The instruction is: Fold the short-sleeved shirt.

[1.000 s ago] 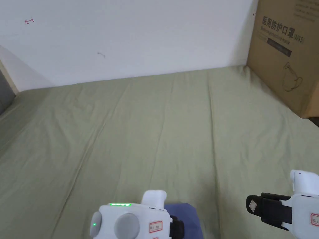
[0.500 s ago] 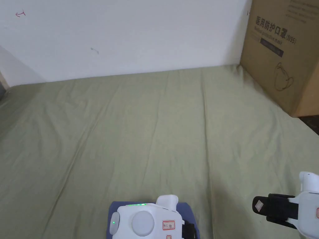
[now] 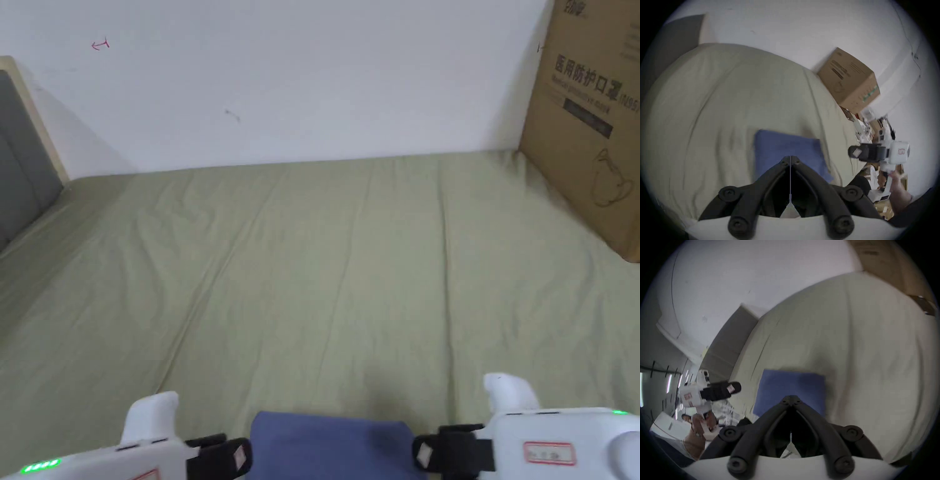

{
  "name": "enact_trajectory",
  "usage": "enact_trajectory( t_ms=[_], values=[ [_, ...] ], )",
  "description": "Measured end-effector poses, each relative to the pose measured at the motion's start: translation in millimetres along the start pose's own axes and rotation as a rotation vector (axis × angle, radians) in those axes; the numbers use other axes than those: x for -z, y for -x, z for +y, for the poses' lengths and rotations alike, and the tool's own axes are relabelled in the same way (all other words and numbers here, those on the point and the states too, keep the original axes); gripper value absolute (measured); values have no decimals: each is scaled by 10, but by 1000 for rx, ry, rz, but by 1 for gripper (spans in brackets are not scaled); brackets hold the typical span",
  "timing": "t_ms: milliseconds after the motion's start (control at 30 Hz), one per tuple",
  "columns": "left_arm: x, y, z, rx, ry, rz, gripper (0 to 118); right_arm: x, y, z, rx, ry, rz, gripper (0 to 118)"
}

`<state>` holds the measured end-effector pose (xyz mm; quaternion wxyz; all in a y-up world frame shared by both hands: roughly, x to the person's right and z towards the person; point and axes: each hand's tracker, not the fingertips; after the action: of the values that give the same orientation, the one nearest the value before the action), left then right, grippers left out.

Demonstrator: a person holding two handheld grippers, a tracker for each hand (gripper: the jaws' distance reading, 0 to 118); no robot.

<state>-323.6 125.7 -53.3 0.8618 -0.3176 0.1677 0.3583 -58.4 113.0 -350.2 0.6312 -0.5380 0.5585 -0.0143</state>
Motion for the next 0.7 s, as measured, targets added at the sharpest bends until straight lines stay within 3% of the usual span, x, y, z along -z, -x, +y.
enact_trajectory(
  t_ms=[133,267,333,400,433,467,533,567,700],
  values=[
    [-95,392,-146,-154,-16,5,0,516,-200,-114,66,144,32,0],
    [10,681,-151,-273,2,-89,1,588,-506,-205,27,179,-176,0],
    [119,812,-123,-318,31,-156,3,537,-646,-248,66,186,-82,0],
    [276,922,-78,-356,76,-215,16,499,-689,-252,125,169,-74,0],
    [363,982,-46,-361,104,-232,32,485,-707,-260,125,173,-82,0],
    [453,1042,-16,-358,115,-252,64,486,-713,-269,126,171,-74,0],
    [646,1143,20,-362,141,-268,102,493,-712,-278,123,166,-69,0],
    [750,1181,22,-362,160,-305,110,492,-702,-284,123,165,-69,0],
    [1133,1143,-64,-392,229,-478,111,489,-729,-279,135,168,-57,0]
  ],
)
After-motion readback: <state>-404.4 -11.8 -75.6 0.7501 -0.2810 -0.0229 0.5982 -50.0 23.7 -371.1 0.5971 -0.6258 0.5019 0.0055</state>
